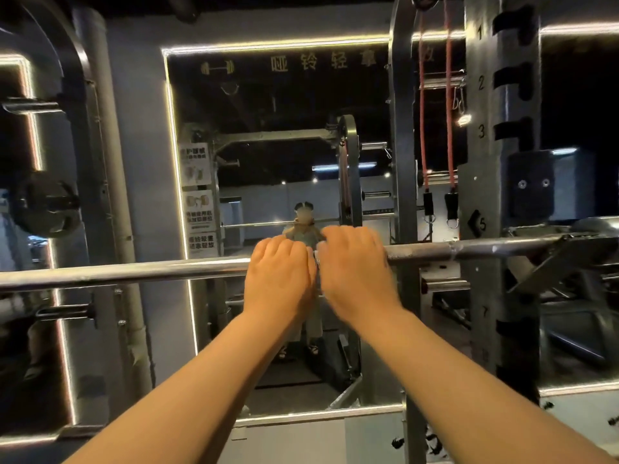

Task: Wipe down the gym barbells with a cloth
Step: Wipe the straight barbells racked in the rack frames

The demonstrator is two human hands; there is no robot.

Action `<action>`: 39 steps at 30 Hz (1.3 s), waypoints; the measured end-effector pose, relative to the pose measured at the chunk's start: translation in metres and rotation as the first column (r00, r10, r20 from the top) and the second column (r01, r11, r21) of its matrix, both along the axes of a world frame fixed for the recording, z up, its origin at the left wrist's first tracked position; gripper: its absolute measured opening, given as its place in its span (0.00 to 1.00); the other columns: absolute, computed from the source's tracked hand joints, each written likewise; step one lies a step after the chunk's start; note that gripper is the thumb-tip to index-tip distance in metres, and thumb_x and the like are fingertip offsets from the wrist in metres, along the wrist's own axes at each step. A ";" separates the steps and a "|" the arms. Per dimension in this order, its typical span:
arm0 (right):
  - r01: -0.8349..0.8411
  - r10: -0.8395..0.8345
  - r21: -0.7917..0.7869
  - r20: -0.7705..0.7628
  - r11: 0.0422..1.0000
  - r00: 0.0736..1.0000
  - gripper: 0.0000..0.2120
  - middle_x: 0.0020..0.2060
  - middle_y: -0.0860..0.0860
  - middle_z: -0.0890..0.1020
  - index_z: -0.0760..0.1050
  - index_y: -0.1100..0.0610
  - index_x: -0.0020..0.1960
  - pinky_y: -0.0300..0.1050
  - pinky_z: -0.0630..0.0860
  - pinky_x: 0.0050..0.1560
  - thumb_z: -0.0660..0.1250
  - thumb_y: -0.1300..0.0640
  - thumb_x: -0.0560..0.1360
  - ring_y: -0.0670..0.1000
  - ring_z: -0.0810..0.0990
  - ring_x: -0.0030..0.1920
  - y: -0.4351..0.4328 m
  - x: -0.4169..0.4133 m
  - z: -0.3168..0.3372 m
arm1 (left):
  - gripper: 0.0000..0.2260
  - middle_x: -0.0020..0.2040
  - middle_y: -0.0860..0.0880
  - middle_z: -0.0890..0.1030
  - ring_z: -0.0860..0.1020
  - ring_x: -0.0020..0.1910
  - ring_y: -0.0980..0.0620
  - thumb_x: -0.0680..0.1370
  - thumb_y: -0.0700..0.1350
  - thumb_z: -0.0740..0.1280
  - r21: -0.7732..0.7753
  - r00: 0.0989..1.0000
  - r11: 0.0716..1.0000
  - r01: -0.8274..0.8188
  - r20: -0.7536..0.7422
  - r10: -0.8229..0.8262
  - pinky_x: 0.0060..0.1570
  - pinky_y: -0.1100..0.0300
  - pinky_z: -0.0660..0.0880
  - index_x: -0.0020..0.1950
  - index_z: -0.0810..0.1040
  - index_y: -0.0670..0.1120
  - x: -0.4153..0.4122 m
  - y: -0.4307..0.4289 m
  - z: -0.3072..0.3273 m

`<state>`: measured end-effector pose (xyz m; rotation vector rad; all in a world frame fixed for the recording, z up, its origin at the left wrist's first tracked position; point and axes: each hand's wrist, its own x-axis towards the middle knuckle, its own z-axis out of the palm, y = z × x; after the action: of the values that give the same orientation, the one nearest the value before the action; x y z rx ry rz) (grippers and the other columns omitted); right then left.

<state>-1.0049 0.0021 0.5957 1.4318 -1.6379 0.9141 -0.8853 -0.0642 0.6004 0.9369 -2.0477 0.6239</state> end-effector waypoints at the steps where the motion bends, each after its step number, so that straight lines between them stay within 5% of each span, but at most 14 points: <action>1: -0.058 0.058 0.000 -0.037 0.998 0.998 0.13 0.51 0.47 0.74 0.73 0.51 0.58 0.50 0.68 0.65 0.50 0.51 0.84 0.47 0.67 0.51 0.001 0.000 -0.007 | 0.13 0.52 0.50 0.81 0.78 0.58 0.49 0.84 0.51 0.56 -0.016 1.000 1.000 0.015 -0.014 -0.016 0.66 0.51 0.69 0.51 0.78 0.49 -0.001 -0.001 -0.003; 4: -0.177 0.176 0.010 -0.140 0.984 0.974 0.17 0.64 0.51 0.75 0.71 0.55 0.70 0.57 0.64 0.76 0.62 0.59 0.81 0.53 0.70 0.66 0.011 -0.027 -0.021 | 0.14 0.46 0.50 0.80 0.78 0.48 0.49 0.83 0.50 0.54 -0.061 0.996 0.997 0.050 -0.065 -0.054 0.56 0.52 0.73 0.49 0.78 0.48 -0.001 -0.004 -0.008; 6: -0.202 0.205 0.034 -0.151 0.979 0.967 0.21 0.69 0.51 0.73 0.68 0.54 0.73 0.58 0.64 0.77 0.62 0.59 0.80 0.55 0.68 0.72 0.023 -0.054 -0.022 | 0.13 0.43 0.50 0.79 0.77 0.44 0.49 0.81 0.50 0.55 -0.076 0.997 0.996 0.048 -0.060 -0.053 0.50 0.53 0.74 0.47 0.77 0.48 -0.001 -0.002 -0.007; 9: -0.146 0.151 -0.040 0.188 0.989 0.971 0.23 0.71 0.51 0.71 0.66 0.53 0.75 0.59 0.67 0.75 0.52 0.50 0.81 0.54 0.65 0.74 0.043 -0.080 -0.012 | 0.14 0.43 0.52 0.77 0.74 0.43 0.52 0.82 0.52 0.52 -0.040 0.997 0.998 0.051 -0.061 -0.053 0.51 0.55 0.72 0.47 0.75 0.49 -0.002 0.000 -0.005; 11: -0.057 0.081 -0.090 0.285 0.994 0.955 0.25 0.71 0.53 0.72 0.67 0.55 0.75 0.59 0.63 0.77 0.50 0.50 0.81 0.55 0.64 0.75 0.044 -0.075 -0.004 | 0.16 0.44 0.52 0.77 0.72 0.44 0.53 0.81 0.52 0.50 -0.032 0.996 0.998 0.048 -0.068 -0.050 0.53 0.55 0.71 0.48 0.75 0.49 -0.004 0.001 -0.004; 17: -0.050 0.044 0.018 0.235 0.999 0.971 0.21 0.70 0.51 0.67 0.69 0.49 0.72 0.54 0.64 0.73 0.52 0.44 0.83 0.55 0.61 0.72 0.033 -0.051 -0.009 | 0.16 0.45 0.53 0.76 0.73 0.44 0.52 0.81 0.54 0.50 -0.035 0.996 0.998 0.060 -0.068 -0.062 0.54 0.55 0.72 0.49 0.75 0.50 -0.003 -0.002 -0.004; 21: -0.075 0.070 0.211 0.034 0.975 0.997 0.23 0.69 0.50 0.68 0.70 0.48 0.72 0.56 0.65 0.73 0.55 0.41 0.81 0.53 0.64 0.71 0.060 -0.081 -0.006 | 0.11 0.44 0.53 0.78 0.76 0.45 0.51 0.84 0.52 0.56 -0.060 0.996 0.997 0.046 -0.068 -0.050 0.54 0.54 0.73 0.48 0.75 0.51 -0.002 -0.008 -0.008; 24: 0.015 -0.022 0.321 0.019 0.947 1.000 0.16 0.65 0.48 0.71 0.72 0.50 0.69 0.51 0.68 0.69 0.57 0.48 0.84 0.52 0.68 0.66 0.057 -0.088 0.020 | 0.11 0.46 0.54 0.78 0.76 0.47 0.52 0.84 0.53 0.55 -0.064 0.995 0.996 0.055 -0.079 -0.060 0.55 0.55 0.73 0.49 0.75 0.51 -0.003 -0.008 -0.006; 28: 0.078 -0.099 0.132 0.166 0.988 0.981 0.12 0.60 0.50 0.74 0.75 0.52 0.61 0.52 0.70 0.67 0.54 0.53 0.85 0.55 0.70 0.63 0.041 -0.060 0.015 | 0.11 0.48 0.53 0.78 0.76 0.49 0.52 0.83 0.52 0.55 -0.054 0.994 0.995 0.078 -0.071 -0.082 0.56 0.55 0.72 0.52 0.76 0.51 -0.001 -0.005 -0.006; 32: 0.007 -0.011 0.015 0.257 1.000 0.966 0.16 0.71 0.50 0.62 0.73 0.48 0.69 0.60 0.60 0.76 0.55 0.49 0.84 0.58 0.58 0.77 0.044 -0.044 -0.030 | 0.09 0.47 0.52 0.80 0.78 0.49 0.51 0.82 0.52 0.60 -0.059 0.993 0.995 0.085 -0.072 -0.089 0.55 0.54 0.72 0.51 0.78 0.50 -0.001 -0.003 -0.007; 36: 0.138 -0.138 0.017 0.032 0.990 0.990 0.19 0.57 0.53 0.72 0.77 0.50 0.62 0.57 0.74 0.60 0.53 0.42 0.83 0.57 0.73 0.58 0.052 -0.069 -0.008 | 0.11 0.47 0.51 0.80 0.78 0.48 0.50 0.82 0.53 0.59 -0.055 0.990 0.993 0.108 -0.083 -0.112 0.53 0.54 0.72 0.50 0.78 0.49 0.001 -0.002 -0.006; 39: 0.199 -0.207 0.081 0.101 0.977 0.973 0.24 0.48 0.50 0.75 0.75 0.51 0.51 0.48 0.68 0.50 0.44 0.41 0.81 0.54 0.73 0.50 0.042 -0.080 0.021 | 0.10 0.46 0.50 0.81 0.80 0.48 0.49 0.81 0.51 0.62 -0.074 0.987 0.988 0.139 -0.075 -0.144 0.54 0.53 0.74 0.51 0.79 0.48 0.004 -0.004 -0.006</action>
<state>-1.0848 0.0441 0.6169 1.2503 -1.8758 0.8368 -0.8817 -0.0682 0.5943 0.7573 -1.9888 0.5676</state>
